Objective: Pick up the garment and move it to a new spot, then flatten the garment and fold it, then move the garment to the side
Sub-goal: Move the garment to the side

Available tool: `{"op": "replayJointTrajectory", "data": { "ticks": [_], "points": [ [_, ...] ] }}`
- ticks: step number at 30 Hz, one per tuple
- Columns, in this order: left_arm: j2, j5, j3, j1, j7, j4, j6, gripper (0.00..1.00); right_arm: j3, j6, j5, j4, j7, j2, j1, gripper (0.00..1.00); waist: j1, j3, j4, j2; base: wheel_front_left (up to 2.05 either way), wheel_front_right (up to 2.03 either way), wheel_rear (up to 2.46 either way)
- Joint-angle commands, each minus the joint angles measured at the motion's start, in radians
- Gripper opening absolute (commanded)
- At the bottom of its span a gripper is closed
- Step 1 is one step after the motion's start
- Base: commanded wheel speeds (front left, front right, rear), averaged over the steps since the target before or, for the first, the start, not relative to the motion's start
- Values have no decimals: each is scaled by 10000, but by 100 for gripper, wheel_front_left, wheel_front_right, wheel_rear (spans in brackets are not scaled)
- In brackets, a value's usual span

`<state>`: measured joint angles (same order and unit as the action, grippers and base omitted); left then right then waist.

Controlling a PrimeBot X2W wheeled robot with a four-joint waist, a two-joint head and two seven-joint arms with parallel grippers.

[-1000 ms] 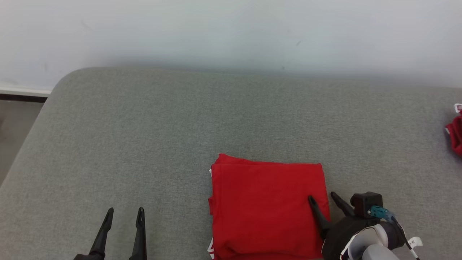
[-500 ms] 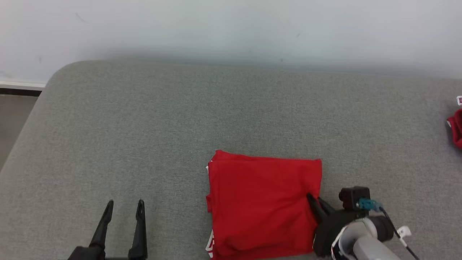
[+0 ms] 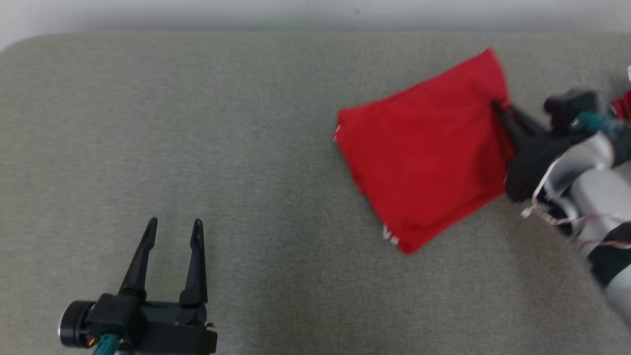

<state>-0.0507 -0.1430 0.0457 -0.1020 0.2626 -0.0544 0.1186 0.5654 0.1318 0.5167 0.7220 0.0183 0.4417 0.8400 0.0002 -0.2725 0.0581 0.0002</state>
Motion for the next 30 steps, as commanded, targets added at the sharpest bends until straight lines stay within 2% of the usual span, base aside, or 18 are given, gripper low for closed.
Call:
{"op": "replayJointTrajectory", "data": {
  "ticks": [1,8,15,26,30],
  "points": [
    [-5,197,36,-316,27,36,-1,100,101,-29,173,-231,-28,482,425,0,-2,-1329,-1100,-2,0,0,0],
    [-267,496,-7,-939,27,207,50,100,168,-29,795,-826,-222,2220,1592,0,-2,-2351,-2000,-2,0,0,0],
    [-677,717,-19,-1141,27,398,88,100,318,-29,1103,-999,-468,3294,2323,0,-2,-2815,-2718,-2,0,0,0],
    [-972,912,34,-939,27,1145,84,100,1303,-29,983,-737,-1150,5152,3480,0,-2,-3313,-2986,-2,0,0,0],
    [-985,970,111,-984,24,1314,83,100,1639,-29,980,-438,-1258,5416,3887,0,-2,-3450,-2933,-2,0,0,0]
  ]
}}
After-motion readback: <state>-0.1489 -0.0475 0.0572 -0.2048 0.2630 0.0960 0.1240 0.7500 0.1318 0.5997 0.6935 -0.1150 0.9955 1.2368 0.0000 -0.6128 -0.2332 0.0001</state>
